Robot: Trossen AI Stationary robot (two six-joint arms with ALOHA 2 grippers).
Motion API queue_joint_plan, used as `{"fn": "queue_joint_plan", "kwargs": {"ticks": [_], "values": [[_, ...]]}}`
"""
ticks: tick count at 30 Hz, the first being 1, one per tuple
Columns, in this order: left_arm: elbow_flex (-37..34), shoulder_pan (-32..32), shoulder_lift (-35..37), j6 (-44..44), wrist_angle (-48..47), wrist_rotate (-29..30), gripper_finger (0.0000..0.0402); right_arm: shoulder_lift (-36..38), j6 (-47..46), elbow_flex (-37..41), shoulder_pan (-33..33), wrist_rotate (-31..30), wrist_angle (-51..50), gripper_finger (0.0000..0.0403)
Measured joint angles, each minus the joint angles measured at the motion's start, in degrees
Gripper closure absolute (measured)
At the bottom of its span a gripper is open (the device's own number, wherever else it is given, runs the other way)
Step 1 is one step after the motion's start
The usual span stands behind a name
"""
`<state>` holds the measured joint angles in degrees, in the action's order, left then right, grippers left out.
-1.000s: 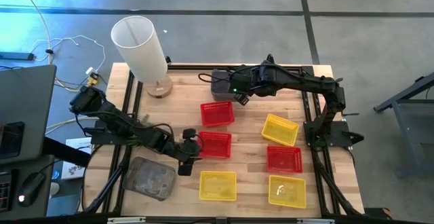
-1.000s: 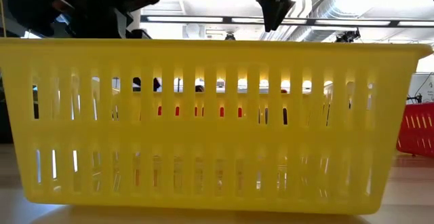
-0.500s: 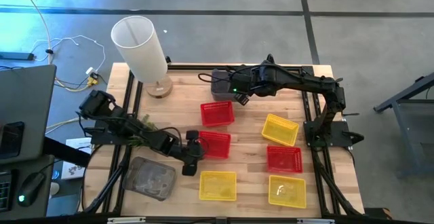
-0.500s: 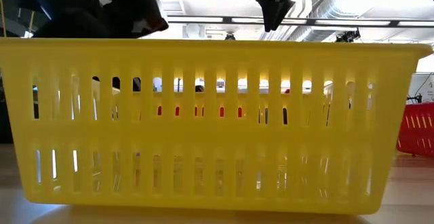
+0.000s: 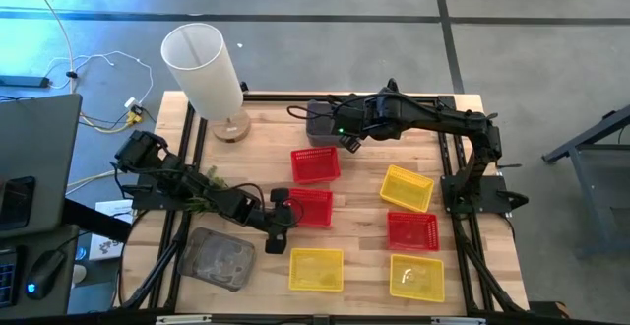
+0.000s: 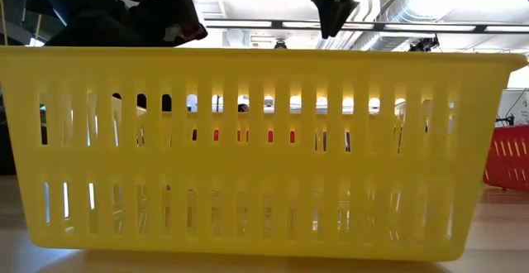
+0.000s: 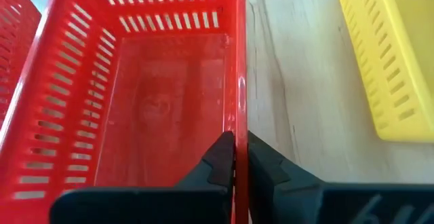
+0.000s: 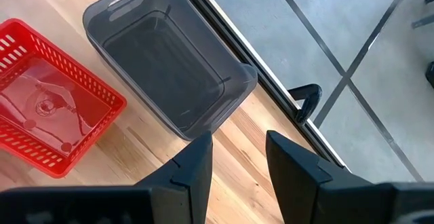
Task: Stack baskets by color
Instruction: Stack the bottom left red bin on the top red bin
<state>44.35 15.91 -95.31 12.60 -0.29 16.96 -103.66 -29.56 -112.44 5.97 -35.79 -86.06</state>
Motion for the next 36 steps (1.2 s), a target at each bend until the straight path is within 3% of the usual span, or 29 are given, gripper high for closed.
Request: {"fn": "queue_joint_plan", "kwargs": {"ticks": [14,21,27,36], "values": [[1.62,1.52,1.55,5.72,2.44,4.59,0.0401,0.00,-0.04,0.00,-0.69,1.64,0.06,0.0279],[6.13,1.50,2.51,1.30,1.23,8.16,0.0401,0.00,-0.21,0.00,-2.72,1.77,-1.39,0.0279],[8.45,-0.98,2.51,-3.88,-1.92,14.66,0.0401,0.00,-0.58,0.00,-4.05,1.75,-1.53,0.0279],[8.42,-8.67,2.51,-9.90,-6.23,15.37,0.0401,0.00,-1.44,0.00,-5.28,-1.78,-1.55,0.0279]]}}
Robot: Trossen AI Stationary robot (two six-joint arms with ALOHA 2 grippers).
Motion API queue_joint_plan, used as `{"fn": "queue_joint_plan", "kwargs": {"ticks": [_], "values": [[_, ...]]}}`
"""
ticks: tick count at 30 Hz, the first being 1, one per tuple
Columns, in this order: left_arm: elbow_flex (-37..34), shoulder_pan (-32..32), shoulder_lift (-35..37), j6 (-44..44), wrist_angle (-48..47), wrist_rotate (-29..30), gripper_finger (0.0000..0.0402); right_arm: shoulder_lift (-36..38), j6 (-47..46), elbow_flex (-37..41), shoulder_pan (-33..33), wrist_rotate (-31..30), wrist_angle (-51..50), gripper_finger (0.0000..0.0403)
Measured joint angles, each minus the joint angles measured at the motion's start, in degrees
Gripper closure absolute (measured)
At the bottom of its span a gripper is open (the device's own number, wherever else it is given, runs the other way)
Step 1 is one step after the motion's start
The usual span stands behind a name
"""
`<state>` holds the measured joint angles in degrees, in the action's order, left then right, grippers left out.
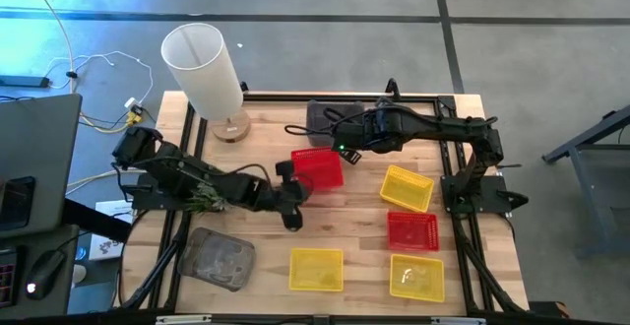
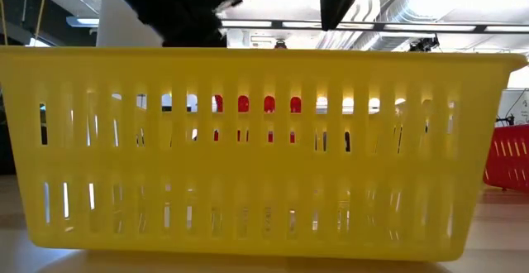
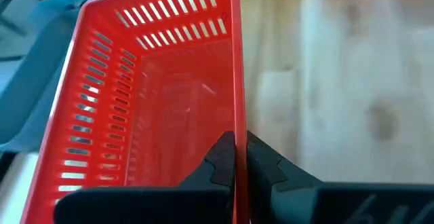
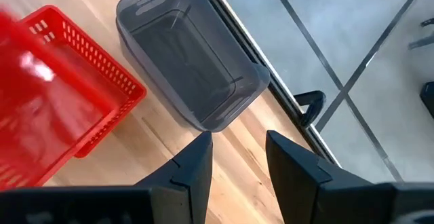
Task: Stack baskets by color
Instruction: Stack the bottom left red bin on the top red bin
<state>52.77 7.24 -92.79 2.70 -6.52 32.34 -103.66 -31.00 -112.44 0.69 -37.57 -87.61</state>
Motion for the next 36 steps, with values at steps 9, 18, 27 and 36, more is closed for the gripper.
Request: {"fn": "queue_joint_plan", "kwargs": {"ticks": [9,18,27,36], "values": [[-0.02,-6.00,0.33,-5.74,-1.87,-5.74,0.0401,0.00,-0.04,0.00,0.00,-0.03,0.07,0.0279],[-0.02,-10.27,0.33,-8.25,-1.84,-9.46,0.0401,0.00,-0.04,0.00,0.02,-0.40,0.63,0.0279],[-0.02,-12.10,0.33,-8.45,-1.84,-13.47,0.0401,0.00,-0.04,0.00,0.04,-0.38,1.31,0.0279],[-0.04,-13.71,0.33,-7.87,-1.67,-16.92,0.0401,0.00,-0.07,0.00,0.04,-0.39,2.52,0.0279]]}}
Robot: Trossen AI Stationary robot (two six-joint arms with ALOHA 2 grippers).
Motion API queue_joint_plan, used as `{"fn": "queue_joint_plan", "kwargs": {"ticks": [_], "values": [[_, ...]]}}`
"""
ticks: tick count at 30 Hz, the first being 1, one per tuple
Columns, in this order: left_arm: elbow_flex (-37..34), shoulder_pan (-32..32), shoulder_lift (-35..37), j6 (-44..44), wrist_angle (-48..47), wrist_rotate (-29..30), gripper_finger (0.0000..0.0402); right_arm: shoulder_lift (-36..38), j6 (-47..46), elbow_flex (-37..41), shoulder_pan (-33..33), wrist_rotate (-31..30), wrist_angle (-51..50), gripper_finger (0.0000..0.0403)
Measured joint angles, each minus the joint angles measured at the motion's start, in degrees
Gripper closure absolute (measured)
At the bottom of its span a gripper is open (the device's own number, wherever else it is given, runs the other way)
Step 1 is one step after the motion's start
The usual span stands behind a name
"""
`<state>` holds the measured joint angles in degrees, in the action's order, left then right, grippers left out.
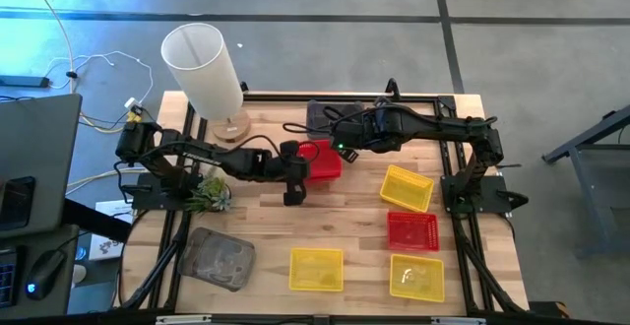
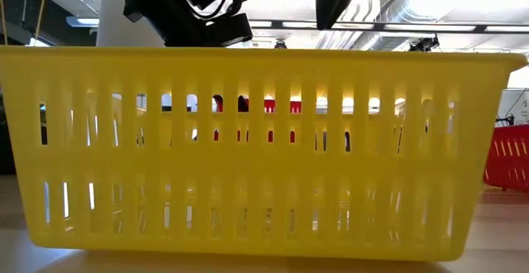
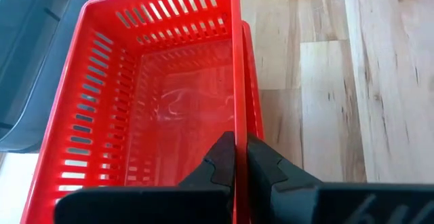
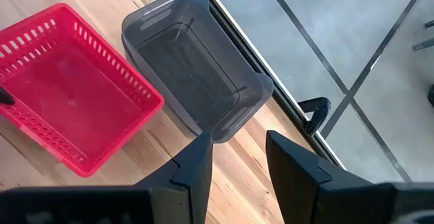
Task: Stack baskets by color
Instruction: Stack the bottom left red bin on the top red bin, then stack the bottom right yellow bin on the top yellow bin
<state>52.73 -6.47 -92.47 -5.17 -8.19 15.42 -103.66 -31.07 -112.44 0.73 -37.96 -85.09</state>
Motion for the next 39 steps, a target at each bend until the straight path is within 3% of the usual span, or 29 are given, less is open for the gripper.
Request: {"fn": "queue_joint_plan", "kwargs": {"ticks": [17,32,39], "values": [[-0.02,-0.42,0.00,1.53,1.27,0.15,0.0376,0.00,-1.51,0.00,0.02,-0.02,0.91,0.0279],[-0.02,-0.42,0.00,-0.46,0.68,0.17,0.0293,0.00,-2.88,0.00,0.02,-2.50,0.89,0.0279],[-0.09,-0.42,1.00,0.63,-0.86,0.10,0.0256,0.00,-5.11,0.00,-0.10,5.70,0.08,0.0279]]}}
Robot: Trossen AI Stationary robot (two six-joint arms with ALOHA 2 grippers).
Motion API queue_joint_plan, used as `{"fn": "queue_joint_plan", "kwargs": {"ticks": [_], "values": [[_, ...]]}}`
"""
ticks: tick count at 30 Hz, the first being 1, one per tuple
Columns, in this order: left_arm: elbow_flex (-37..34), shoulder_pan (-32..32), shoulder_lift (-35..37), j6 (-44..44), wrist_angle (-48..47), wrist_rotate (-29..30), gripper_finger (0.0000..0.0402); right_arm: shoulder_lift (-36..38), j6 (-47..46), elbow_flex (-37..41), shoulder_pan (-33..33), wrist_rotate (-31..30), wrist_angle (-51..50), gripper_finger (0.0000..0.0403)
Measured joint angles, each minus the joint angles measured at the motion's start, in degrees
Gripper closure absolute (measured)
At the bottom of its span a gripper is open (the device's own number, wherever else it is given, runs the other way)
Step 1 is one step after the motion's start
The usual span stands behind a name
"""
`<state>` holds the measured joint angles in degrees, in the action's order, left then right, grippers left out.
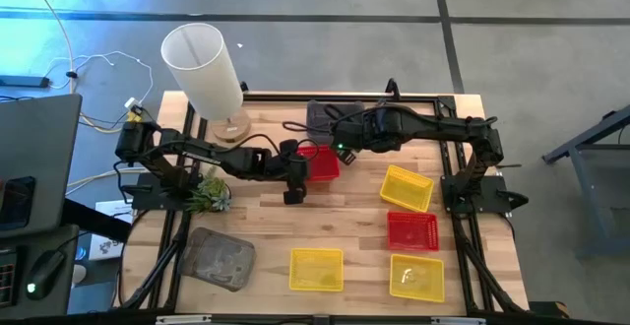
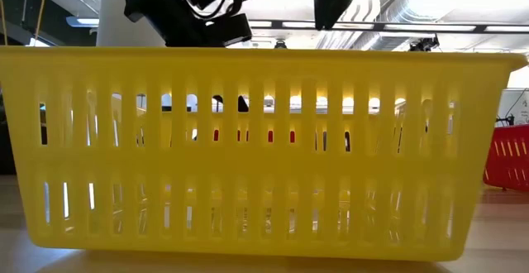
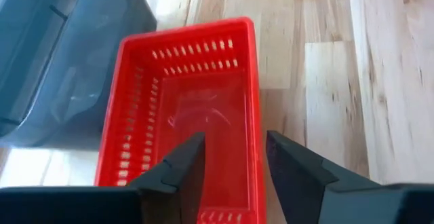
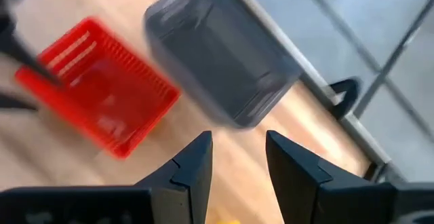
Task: Stack baskets by color
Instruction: Stack the bottom right yellow bin on the top yellow bin
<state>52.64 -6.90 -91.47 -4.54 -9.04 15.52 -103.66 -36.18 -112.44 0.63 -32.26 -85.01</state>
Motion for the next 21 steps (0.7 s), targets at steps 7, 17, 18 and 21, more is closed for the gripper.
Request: {"fn": "queue_joint_plan", "kwargs": {"ticks": [7,17,18,21], "values": [[0.07,0.65,4.53,0.47,-4.53,-0.13,0.0256,0.00,-1.52,0.05,-2.30,4.75,-1.97,0.0279],[0.04,1.51,10.81,0.56,-6.64,-0.44,0.0261,0.07,-5.83,5.20,-9.53,10.24,-4.93,0.0279],[0.04,1.49,11.22,1.10,-6.70,-0.58,0.0261,0.09,-6.42,5.83,-10.53,11.01,-4.97,0.0279],[0.04,1.51,12.36,2.72,-7.85,-0.63,0.0261,0.07,-8.21,7.49,-13.92,14.11,-5.01,0.0279]]}}
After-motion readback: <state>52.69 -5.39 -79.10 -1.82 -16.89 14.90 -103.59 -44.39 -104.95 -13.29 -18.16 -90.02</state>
